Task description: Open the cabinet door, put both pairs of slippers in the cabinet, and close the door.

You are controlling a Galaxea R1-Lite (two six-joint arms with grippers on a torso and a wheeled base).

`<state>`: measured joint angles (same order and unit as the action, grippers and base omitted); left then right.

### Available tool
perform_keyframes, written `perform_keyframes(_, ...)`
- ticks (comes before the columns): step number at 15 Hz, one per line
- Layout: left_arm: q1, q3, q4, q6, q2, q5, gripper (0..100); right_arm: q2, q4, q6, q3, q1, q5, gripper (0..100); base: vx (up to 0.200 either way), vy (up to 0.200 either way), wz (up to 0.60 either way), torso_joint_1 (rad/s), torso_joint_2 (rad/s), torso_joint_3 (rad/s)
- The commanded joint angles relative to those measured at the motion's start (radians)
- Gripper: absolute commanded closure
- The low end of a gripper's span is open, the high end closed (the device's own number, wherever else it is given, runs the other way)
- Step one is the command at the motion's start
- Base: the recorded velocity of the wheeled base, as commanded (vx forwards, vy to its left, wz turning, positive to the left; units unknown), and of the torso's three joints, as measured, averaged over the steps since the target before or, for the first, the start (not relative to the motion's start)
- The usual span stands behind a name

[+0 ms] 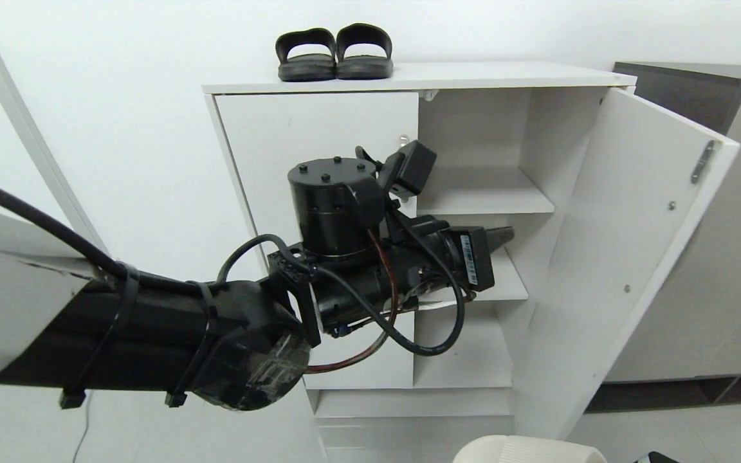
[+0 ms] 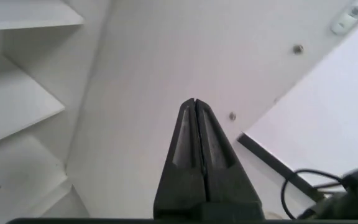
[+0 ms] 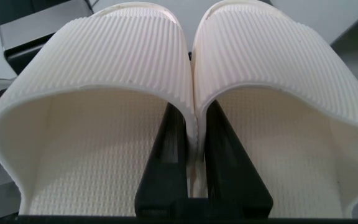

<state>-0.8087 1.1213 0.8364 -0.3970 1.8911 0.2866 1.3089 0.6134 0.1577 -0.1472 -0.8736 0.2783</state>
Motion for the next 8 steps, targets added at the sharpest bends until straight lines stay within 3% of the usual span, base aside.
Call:
perform_keyframes(1, 0.017, -0.008, 0.001, 0.000, 0.003, 0.000, 100, 0.003, 0.000, 0.000, 0.000, -0.001, 0.001, 100, 0.000, 0.000, 0.00, 0.000, 0.00, 0.000)
perform_keyframes(4, 0.048, -0.031, 0.004, 0.004, -0.021, -0.021, 100, 0.003, 0.003, 0.000, 0.000, -0.001, 0.002, 100, 0.000, 0.000, 0.00, 0.000, 0.00, 0.000)
perform_keyframes(6, 0.071, -0.097, 0.013, 0.006, -0.112, -0.072, 100, 0.006, 0.006, 0.000, -0.008, 0.001, -0.001, 100, 0.000, 0.000, 0.00, 0.000, 0.00, 0.000)
perform_keyframes(8, 0.092, -0.169, -0.002, 0.007, -0.227, -0.078, 100, 0.019, 0.006, -0.001, -0.034, 0.008, -0.013, 100, 0.000, 0.000, 0.00, 0.000, 0.00, 0.000)
